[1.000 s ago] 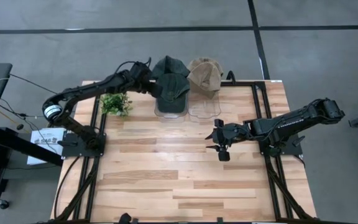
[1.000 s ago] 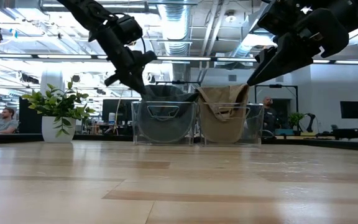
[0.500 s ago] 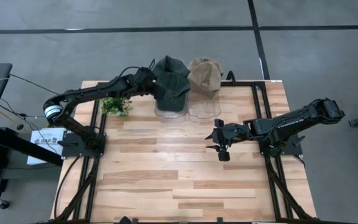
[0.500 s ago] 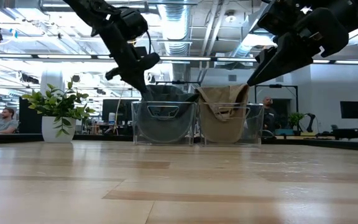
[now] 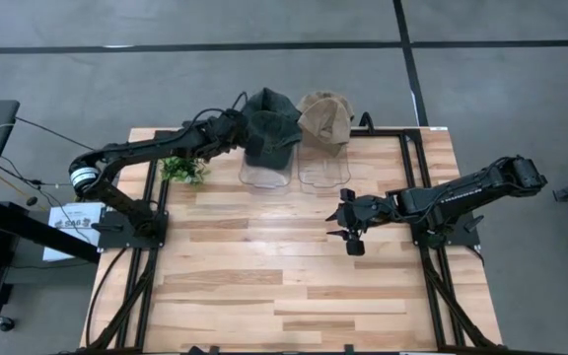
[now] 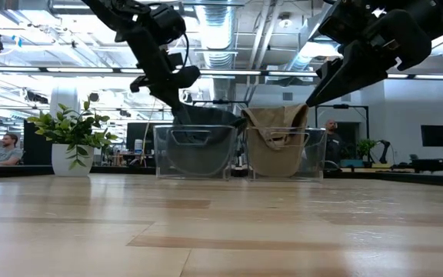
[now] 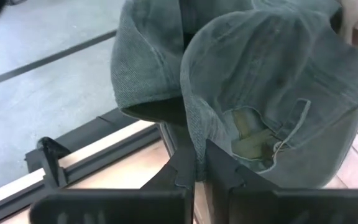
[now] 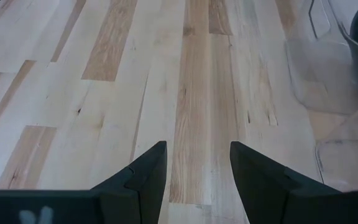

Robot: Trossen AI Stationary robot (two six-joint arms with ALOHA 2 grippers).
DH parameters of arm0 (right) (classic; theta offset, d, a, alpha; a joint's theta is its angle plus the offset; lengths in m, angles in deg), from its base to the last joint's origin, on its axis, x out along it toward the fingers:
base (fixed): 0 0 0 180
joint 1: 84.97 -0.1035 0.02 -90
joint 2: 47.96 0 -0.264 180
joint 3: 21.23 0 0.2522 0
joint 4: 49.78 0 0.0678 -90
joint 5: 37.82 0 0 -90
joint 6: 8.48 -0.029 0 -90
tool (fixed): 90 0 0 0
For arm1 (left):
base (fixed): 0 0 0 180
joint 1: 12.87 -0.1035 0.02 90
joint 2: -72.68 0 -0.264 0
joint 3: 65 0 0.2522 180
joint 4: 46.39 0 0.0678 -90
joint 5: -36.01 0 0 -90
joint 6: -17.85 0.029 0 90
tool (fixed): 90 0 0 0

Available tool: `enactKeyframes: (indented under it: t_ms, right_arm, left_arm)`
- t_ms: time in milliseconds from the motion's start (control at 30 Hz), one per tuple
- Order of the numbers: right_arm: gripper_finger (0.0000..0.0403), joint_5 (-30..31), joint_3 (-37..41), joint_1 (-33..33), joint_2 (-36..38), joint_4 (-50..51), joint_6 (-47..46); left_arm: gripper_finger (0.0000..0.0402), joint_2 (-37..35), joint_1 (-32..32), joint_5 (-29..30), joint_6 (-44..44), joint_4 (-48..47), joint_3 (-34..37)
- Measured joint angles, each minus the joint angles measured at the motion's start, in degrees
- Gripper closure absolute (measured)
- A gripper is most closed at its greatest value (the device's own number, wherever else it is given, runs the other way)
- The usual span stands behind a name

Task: Pick & Place hat
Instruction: Put the black cap into the left transparent bin

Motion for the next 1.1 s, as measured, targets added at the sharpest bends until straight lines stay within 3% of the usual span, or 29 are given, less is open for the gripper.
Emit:
enactKeyframes:
  t_ms: [1100]
  right_arm:
    - [0.0236,0.0,0.0,0.0,0.0,0.0,0.0]
  left_arm:
    - [0.0382,0.0,-0.4,11.7,-9.1,6.2,0.0]
